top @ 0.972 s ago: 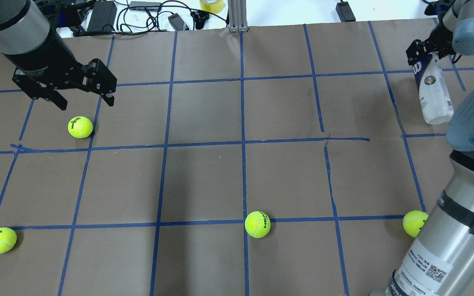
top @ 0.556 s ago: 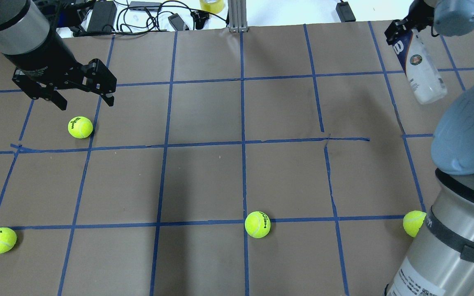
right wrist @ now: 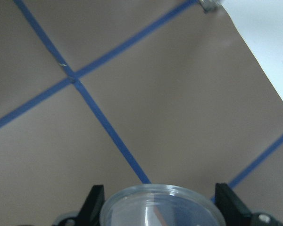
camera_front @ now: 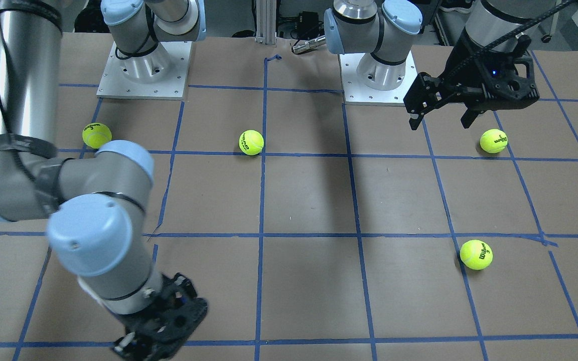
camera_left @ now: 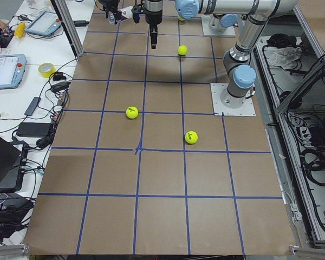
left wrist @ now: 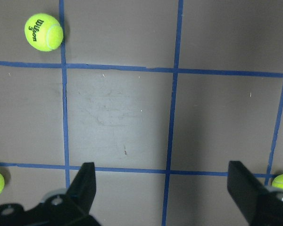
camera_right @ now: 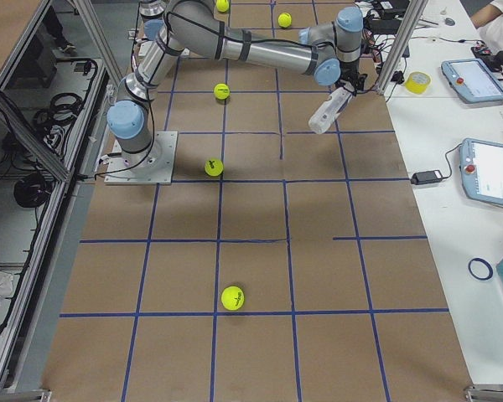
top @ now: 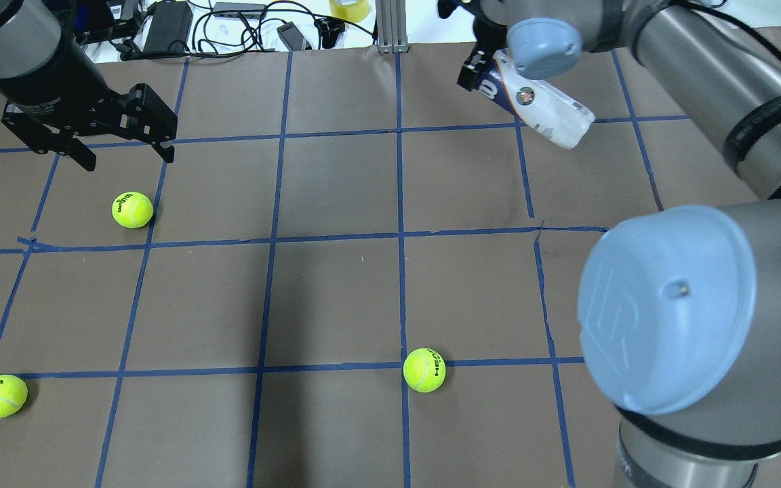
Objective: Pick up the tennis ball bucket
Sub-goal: 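Lift the tube with the right gripper and carry it toward the table center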
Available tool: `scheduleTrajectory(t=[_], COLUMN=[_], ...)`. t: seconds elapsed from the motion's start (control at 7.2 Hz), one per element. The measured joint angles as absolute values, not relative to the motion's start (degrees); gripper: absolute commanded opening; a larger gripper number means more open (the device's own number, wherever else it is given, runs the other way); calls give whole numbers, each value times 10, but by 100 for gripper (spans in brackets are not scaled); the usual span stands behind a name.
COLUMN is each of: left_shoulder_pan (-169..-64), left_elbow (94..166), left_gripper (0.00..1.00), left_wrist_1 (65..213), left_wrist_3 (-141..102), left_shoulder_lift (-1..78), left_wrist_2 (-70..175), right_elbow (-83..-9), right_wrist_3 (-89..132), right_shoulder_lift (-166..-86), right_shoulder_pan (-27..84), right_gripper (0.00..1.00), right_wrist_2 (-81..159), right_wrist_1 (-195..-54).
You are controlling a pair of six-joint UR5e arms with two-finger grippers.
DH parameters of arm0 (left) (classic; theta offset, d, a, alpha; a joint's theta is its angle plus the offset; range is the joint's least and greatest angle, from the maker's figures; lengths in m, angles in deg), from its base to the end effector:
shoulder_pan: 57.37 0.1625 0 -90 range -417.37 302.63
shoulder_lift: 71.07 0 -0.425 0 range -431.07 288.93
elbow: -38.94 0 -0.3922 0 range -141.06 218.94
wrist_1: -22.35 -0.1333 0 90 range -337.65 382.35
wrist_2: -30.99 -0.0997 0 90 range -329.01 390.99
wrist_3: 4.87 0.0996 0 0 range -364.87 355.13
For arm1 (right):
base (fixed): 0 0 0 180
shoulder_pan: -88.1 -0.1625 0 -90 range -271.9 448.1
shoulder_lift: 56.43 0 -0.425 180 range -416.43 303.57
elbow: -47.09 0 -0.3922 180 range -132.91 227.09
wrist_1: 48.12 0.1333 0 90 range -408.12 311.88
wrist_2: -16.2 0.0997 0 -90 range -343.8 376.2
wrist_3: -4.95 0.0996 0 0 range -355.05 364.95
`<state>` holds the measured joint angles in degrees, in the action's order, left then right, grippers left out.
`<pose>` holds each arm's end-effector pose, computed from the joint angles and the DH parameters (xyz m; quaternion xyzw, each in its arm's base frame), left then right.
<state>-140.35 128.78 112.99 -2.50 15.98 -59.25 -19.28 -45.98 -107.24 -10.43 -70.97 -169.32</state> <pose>-0.0740 -0.4863 0.5130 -0.0406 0.9989 -0.0213 0.0039 0.2508 -0.7402 0.3178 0.4941 -0.8584 0.1357 0.0264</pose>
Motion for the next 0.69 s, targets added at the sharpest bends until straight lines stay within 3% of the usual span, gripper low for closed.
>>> scheduleTrajectory(t=[0.69], left_shoulder_pan=[-1385], left_elbow=[1286], left_gripper=[100], left_wrist_1=[1130], left_wrist_3=[-26], left_shoulder_lift=[157], left_wrist_2=[-593], right_elbow=[-242], right_wrist_3=[-517], right_shoulder_lift=[-1072], right_shoulder_pan=[-291], right_gripper=[30], right_wrist_2=[-742], right_wrist_1=[-1726])
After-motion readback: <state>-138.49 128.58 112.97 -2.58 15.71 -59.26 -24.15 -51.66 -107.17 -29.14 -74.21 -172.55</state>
